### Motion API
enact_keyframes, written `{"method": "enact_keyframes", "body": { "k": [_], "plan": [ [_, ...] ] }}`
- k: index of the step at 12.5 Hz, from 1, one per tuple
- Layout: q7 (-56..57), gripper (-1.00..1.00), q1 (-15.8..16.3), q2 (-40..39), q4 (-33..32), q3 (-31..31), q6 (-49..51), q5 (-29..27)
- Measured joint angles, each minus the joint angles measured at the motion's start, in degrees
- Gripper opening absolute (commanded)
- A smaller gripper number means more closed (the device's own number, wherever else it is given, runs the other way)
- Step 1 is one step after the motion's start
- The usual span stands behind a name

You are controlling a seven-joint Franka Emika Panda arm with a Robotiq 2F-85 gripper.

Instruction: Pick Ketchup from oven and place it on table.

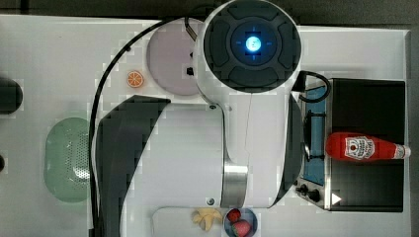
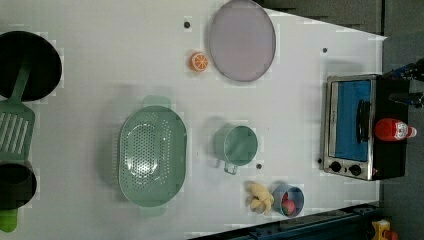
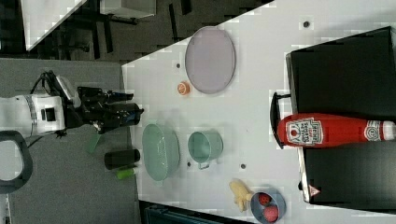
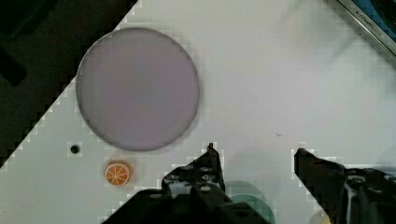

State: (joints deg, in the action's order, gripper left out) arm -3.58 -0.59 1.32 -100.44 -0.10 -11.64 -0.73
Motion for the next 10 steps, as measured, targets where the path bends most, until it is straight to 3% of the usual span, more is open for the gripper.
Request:
{"method": "enact_keyframes", "body": {
  "k": [2,3,5,8,10],
  "plan": [
    [0.0,0.84,-1.7,16.7,-16.8,0.2,13.1,0.0],
    [0.1,1.0,-2.0,25.3,-20.4,-0.8,14.3,-0.2],
    [1.0,1.0,-1.7,32.7,-16.5,-1.1,12.3,0.1],
    [1.1,1.0,-1.0,28.4,-13.7,-1.5,9.3,-1.1],
    [1.1,1.0,-1.5,20.7,-15.5,-7.0,6.7,0.8]
  ]
}}
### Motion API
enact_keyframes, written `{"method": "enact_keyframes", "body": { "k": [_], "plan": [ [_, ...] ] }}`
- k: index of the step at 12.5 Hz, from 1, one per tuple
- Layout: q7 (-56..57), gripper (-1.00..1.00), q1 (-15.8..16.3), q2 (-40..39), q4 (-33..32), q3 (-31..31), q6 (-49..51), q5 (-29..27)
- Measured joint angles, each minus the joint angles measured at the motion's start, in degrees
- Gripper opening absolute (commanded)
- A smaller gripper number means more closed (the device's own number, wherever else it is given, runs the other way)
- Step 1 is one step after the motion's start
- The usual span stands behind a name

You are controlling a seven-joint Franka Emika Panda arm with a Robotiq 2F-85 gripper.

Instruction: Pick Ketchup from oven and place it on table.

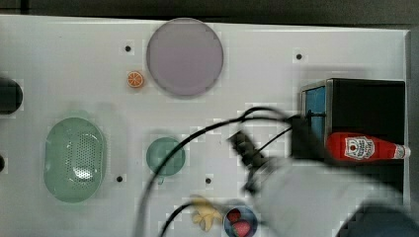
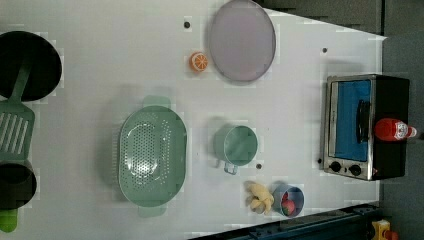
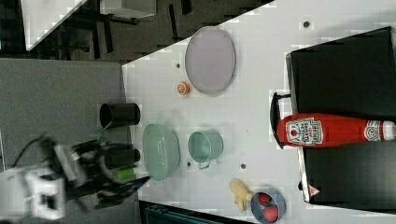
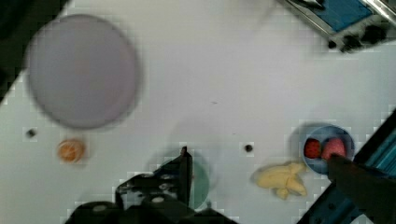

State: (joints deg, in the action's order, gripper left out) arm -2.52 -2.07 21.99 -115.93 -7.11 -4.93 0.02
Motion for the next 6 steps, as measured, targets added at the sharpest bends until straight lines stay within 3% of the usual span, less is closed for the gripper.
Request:
{"method": "enact_keyframes", "body": {
  "k": [3,6],
  "plan": [
    [0.3,1.0,-0.6,-5.4,-4.8,-8.9,-6.2,0.3],
    [0.3,1.0,-2.9,-8.9,-4.9,-14.6,-15.7,2.4]
  ]
}}
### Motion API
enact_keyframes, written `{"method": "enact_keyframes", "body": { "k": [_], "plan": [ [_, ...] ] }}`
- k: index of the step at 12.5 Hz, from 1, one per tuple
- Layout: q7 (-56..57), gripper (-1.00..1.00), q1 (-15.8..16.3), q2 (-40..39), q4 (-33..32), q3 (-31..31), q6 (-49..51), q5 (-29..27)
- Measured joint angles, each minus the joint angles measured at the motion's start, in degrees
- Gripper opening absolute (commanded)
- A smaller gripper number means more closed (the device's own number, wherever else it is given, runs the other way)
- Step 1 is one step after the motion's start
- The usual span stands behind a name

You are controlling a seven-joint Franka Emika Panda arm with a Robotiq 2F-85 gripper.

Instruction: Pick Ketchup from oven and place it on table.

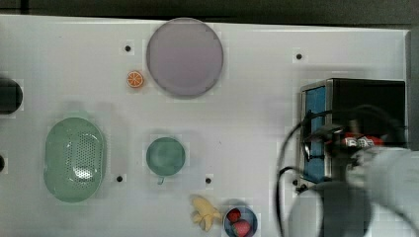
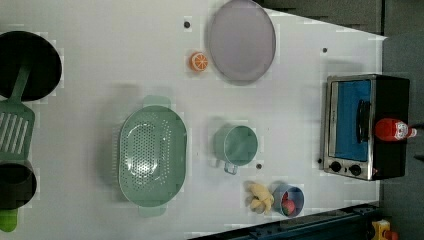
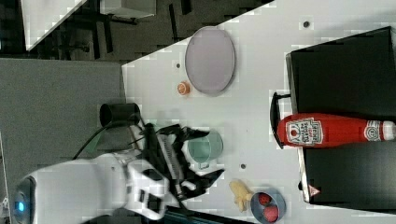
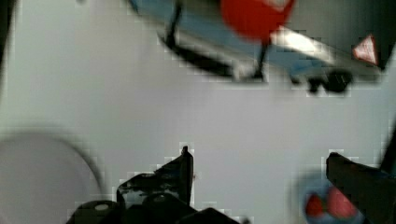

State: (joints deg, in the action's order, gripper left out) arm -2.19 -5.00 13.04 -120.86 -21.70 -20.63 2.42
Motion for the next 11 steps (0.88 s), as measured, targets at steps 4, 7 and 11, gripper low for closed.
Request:
{"method": "enact_keyframes", "body": {
  "k": [4,7,11],
  "plan": [
    [0.0,1.0,-0.1,-4.0,1.0,-5.6,-10.4,0.3],
    [0.2,1.0,-0.9,-10.2,2.2,-7.6,-17.8,-0.1],
    [0.5,1.0,-1.4,-21.7,2.8,-10.1,-18.9,-1.9]
  ]
}}
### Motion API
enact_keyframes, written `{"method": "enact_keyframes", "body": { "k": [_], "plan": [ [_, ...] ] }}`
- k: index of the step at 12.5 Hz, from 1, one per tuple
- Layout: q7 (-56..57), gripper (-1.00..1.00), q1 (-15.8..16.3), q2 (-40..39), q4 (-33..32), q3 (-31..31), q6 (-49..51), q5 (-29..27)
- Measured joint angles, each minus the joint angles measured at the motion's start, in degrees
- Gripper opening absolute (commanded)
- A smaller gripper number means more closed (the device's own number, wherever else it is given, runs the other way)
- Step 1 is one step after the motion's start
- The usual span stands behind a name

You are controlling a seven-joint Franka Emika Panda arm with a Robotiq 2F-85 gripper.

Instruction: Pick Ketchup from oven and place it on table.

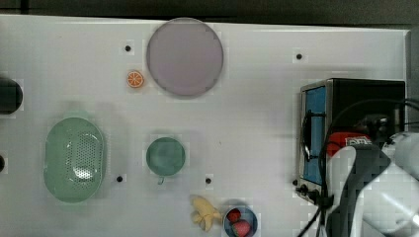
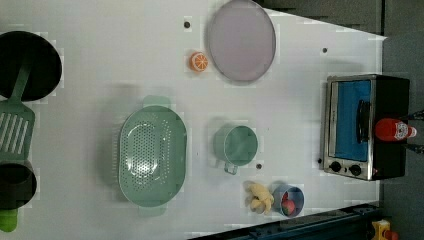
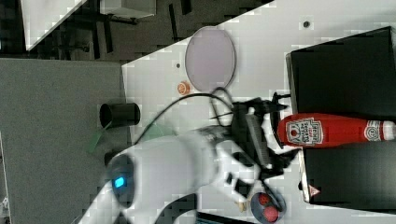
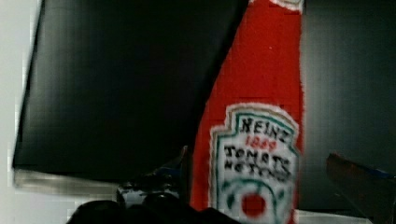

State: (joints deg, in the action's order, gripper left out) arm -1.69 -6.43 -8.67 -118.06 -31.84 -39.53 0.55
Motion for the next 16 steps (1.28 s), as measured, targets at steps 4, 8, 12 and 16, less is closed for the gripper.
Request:
{"method": "enact_keyframes", "body": {
  "k": [4,8,12,16],
  "plan": [
    [0.0,0.98,0.5,-1.6,-1.6,-2.4,-1.4,-2.2],
    [0.0,0.01,-1.1,-1.2,-0.8,-1.0,-3.9,-3.8],
    [0.1,0.01,-0.5,-0.1,2.1,-0.8,-1.2,-3.9],
    [0.1,0.01,1.3,3.6,6.4,5.2,12.9,-4.2]
  ]
}}
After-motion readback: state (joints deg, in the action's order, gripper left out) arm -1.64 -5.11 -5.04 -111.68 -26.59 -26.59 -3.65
